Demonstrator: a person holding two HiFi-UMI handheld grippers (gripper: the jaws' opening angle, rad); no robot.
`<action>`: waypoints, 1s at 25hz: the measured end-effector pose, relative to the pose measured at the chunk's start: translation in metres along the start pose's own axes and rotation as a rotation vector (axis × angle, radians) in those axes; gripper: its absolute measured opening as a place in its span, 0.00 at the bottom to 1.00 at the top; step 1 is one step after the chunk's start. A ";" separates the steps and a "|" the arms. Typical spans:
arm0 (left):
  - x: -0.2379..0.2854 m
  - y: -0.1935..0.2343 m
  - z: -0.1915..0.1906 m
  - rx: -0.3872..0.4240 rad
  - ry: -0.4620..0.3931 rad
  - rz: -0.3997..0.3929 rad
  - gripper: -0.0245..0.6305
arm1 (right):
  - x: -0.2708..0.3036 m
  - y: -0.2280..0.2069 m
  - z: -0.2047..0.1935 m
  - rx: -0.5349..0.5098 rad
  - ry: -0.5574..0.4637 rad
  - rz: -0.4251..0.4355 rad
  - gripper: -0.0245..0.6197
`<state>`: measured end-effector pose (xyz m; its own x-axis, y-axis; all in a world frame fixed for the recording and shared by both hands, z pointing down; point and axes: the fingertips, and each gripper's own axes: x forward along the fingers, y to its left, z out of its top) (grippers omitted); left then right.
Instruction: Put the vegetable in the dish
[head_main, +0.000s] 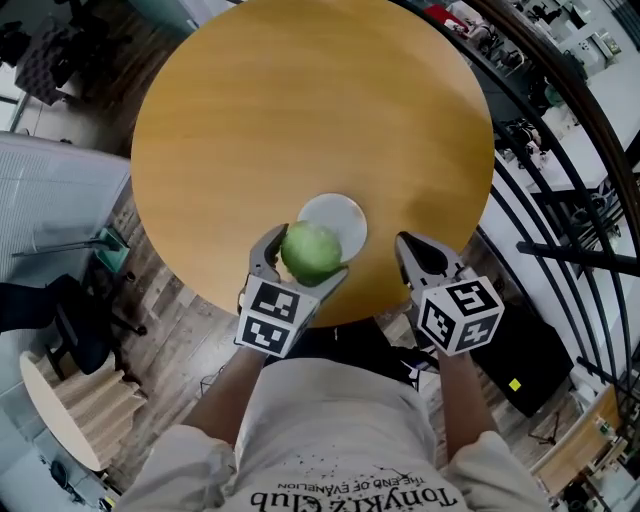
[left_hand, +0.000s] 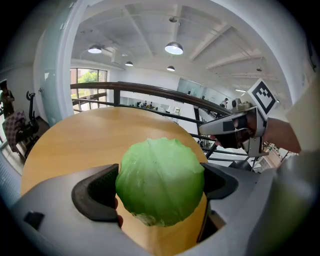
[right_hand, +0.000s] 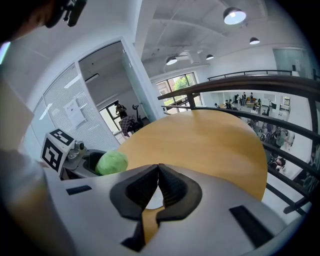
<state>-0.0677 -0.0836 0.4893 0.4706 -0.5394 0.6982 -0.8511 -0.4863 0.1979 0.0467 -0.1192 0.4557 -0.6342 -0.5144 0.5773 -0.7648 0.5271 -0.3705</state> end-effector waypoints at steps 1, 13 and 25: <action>0.003 0.003 0.000 -0.001 0.003 0.000 0.80 | 0.003 0.000 0.000 0.002 0.002 0.001 0.08; 0.030 0.020 -0.009 0.032 0.059 -0.004 0.79 | 0.027 -0.006 -0.005 0.022 0.033 0.002 0.08; 0.058 0.020 -0.028 0.052 0.118 -0.023 0.80 | 0.036 -0.013 -0.024 0.056 0.066 -0.007 0.08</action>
<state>-0.0639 -0.1058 0.5531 0.4564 -0.4446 0.7707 -0.8256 -0.5345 0.1807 0.0366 -0.1284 0.4987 -0.6211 -0.4710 0.6264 -0.7757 0.4836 -0.4054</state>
